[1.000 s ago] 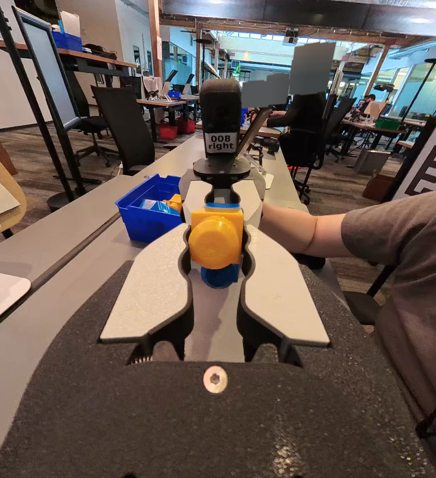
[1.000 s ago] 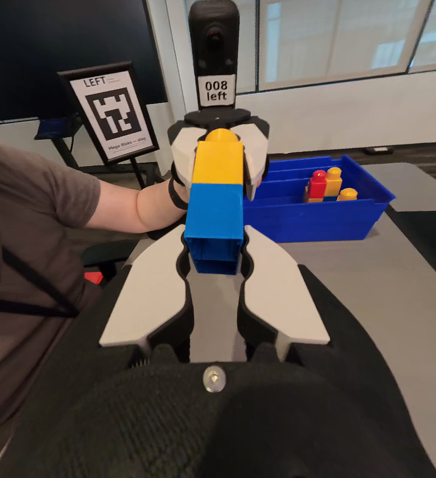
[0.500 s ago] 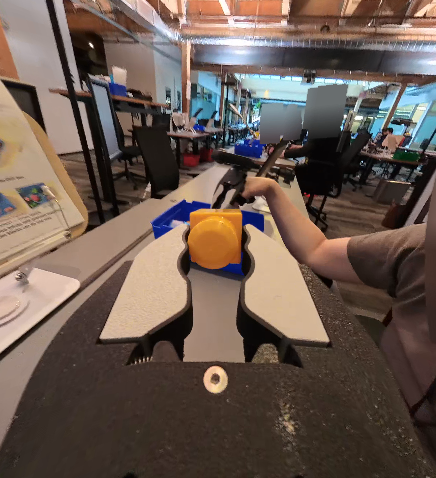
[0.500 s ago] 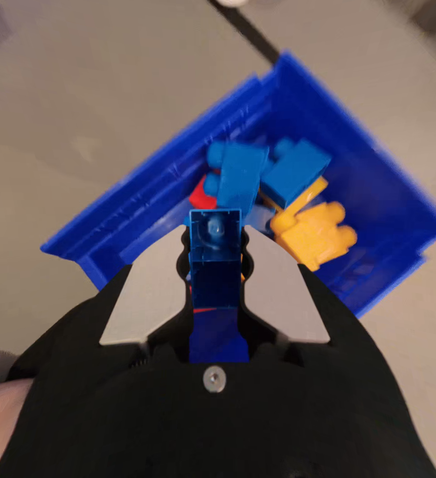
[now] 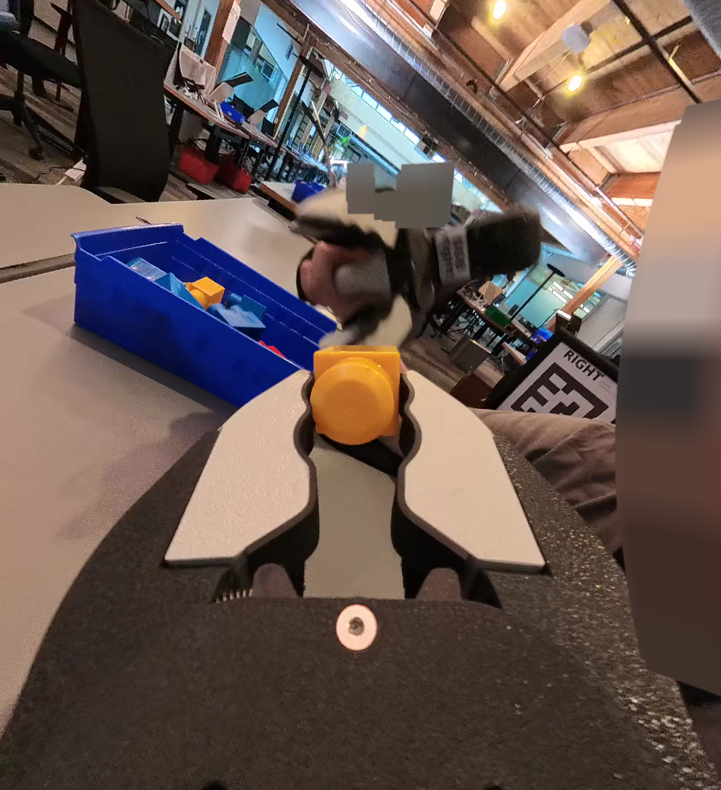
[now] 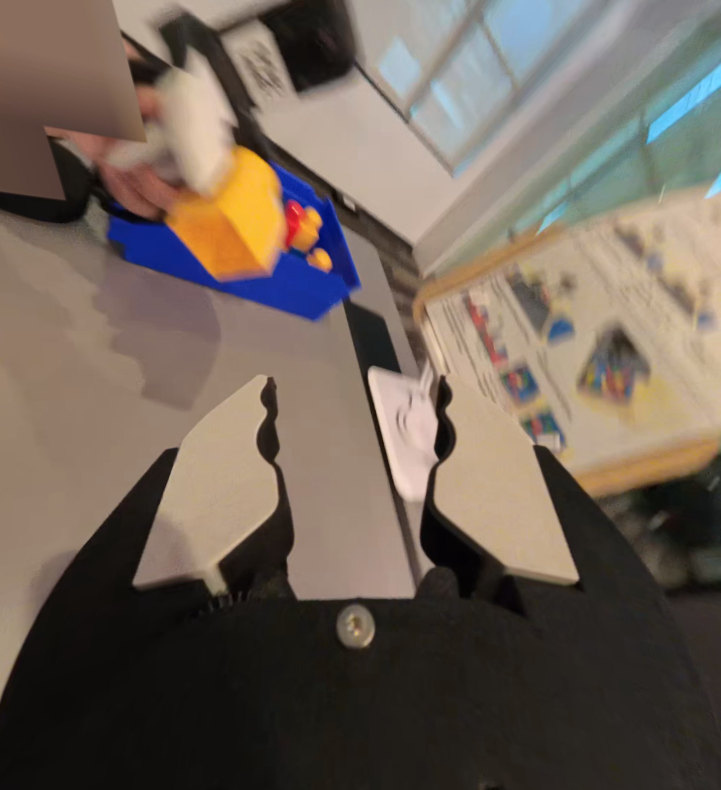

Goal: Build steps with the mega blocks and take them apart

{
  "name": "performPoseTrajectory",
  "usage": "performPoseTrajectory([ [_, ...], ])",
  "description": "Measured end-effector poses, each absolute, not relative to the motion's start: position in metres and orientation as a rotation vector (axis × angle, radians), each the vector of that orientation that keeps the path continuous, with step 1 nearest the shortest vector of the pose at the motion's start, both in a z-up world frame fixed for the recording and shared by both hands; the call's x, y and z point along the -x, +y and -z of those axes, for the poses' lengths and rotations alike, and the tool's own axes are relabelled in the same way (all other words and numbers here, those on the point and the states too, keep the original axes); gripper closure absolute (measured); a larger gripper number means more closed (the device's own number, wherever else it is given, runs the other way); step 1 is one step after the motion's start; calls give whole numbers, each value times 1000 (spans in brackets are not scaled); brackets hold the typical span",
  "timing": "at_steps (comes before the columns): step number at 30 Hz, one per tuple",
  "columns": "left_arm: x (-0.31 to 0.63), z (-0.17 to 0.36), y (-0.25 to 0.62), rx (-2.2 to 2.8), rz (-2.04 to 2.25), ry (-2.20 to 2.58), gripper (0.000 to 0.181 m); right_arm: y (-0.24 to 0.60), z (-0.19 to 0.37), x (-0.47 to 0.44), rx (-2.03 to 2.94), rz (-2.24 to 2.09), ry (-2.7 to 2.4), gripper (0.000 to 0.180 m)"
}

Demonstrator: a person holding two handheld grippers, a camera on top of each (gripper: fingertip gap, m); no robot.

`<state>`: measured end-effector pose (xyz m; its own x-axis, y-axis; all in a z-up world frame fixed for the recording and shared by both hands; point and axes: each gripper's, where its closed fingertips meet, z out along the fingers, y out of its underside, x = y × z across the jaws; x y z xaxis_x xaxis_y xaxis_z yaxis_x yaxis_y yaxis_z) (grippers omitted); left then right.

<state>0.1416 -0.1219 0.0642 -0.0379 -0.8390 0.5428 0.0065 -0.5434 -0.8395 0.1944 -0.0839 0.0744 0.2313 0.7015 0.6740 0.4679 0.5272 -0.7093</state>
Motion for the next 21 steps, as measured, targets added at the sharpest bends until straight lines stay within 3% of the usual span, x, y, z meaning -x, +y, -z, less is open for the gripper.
performPoseTrajectory([
  [4, -148, -65, -126, 1581, 1709, 854, 144, -113, -53, -132, 935, -118, -1451, 108],
  [7, -149, -66, -127, 1568, 1693, 859, 143, -119, -60, -126, 892, -157, -1385, 139],
  [9, -143, -71, -122, 1548, 1634, 876, 140, -116, -69, -138, 927, -185, -1382, 143],
  [14, -86, -105, -92, 1500, 1241, 820, 135, -65, -85, -251, 1365, -179, -1319, 143],
  [21, 16, -117, -53, 1663, 764, 618, 131, -29, 39, -426, 2215, -312, -1140, 143],
])
